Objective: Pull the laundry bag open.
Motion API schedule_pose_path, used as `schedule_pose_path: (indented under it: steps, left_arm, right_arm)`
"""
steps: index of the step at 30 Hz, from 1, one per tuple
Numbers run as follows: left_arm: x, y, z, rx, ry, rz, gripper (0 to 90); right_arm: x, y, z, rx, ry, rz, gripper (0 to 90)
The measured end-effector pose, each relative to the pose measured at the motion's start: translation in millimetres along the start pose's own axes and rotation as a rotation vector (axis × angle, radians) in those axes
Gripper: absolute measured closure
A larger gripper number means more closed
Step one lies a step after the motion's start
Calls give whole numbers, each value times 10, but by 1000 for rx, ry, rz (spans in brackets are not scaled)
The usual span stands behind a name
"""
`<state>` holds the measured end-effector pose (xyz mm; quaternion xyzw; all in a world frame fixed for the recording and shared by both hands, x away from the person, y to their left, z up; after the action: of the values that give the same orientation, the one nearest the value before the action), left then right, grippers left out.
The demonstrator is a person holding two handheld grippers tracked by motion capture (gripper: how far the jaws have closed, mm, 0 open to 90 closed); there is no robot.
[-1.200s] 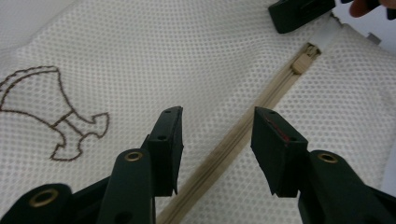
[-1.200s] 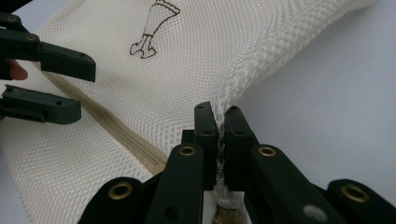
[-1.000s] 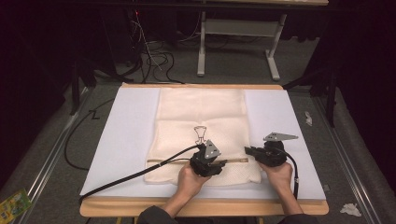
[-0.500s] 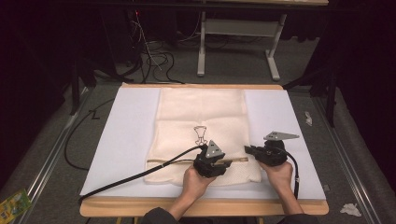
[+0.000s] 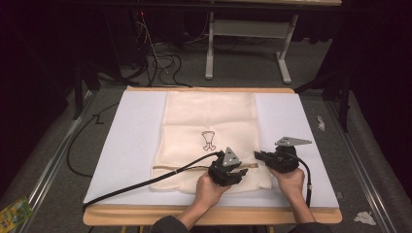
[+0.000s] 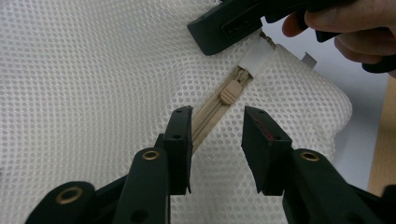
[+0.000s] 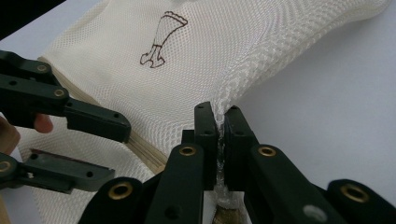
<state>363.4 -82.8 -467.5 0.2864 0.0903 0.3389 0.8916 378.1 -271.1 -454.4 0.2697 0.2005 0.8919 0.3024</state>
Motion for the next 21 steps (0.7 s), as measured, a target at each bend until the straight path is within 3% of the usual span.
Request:
schedule_pose_path:
  steps: [11, 21]
  left_arm:
    - [-61, -111, -9, 28, -26, 3, 596]
    - [-106, -165, -8, 14, -9, -9, 582]
  right_arm:
    - [33, 14, 26, -18, 8, 16, 878]
    - [34, -2, 33, -17, 5, 21, 878]
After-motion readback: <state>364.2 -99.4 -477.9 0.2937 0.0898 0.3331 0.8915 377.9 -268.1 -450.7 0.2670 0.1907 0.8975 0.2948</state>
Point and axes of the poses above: each handheld gripper's, and its own axes: y roughly backward along the jaws, z roughly out of its top, x roughly to its left, the point moved 3 cm from there along -y, roughly forward along the jaws, and after that the axes turned 14 degrees about z, right-handed, at the moved point
